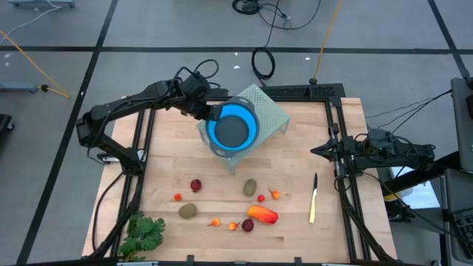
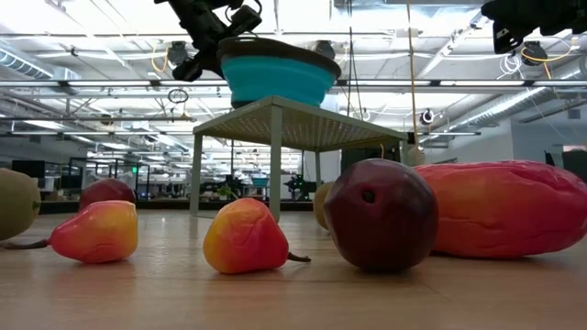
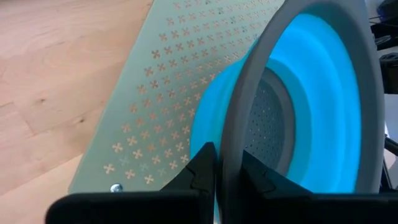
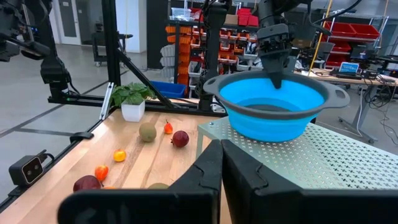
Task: Pick & Place Fruit
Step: Put the blue strainer bowl on the shelf
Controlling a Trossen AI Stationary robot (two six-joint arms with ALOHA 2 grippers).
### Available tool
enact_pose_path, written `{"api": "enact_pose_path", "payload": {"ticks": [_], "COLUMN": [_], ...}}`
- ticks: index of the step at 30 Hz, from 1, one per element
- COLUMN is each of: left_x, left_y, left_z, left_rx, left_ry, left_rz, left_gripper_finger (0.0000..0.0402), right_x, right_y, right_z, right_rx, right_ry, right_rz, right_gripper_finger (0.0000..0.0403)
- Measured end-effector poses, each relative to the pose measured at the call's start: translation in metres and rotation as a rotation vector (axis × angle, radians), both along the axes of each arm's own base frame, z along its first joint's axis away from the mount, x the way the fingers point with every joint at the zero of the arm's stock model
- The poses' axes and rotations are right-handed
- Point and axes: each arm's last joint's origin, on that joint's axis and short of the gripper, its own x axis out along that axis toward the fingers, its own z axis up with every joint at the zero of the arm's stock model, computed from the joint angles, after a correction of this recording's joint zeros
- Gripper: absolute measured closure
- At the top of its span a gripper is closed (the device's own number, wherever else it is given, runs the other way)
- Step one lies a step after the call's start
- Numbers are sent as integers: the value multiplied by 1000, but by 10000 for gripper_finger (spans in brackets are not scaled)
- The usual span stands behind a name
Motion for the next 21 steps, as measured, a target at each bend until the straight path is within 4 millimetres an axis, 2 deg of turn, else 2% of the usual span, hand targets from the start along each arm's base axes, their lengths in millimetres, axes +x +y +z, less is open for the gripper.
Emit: {"api": "enact_pose_path", "payload": {"ticks": [8,21], "left_x": [0,0], "left_y": [0,1], "left_z": [0,0], "left_rx": [8,54], "left_ry": [2,23], "left_rz": [-5,12], "left_gripper_finger": [356,242], "right_x": [0,0], "right_y": [0,0], "right_z": [0,0], "right_rx": [0,0], "right_ry": [0,0], "right_rz": [0,0], "right_gripper_finger": [403,403]}}
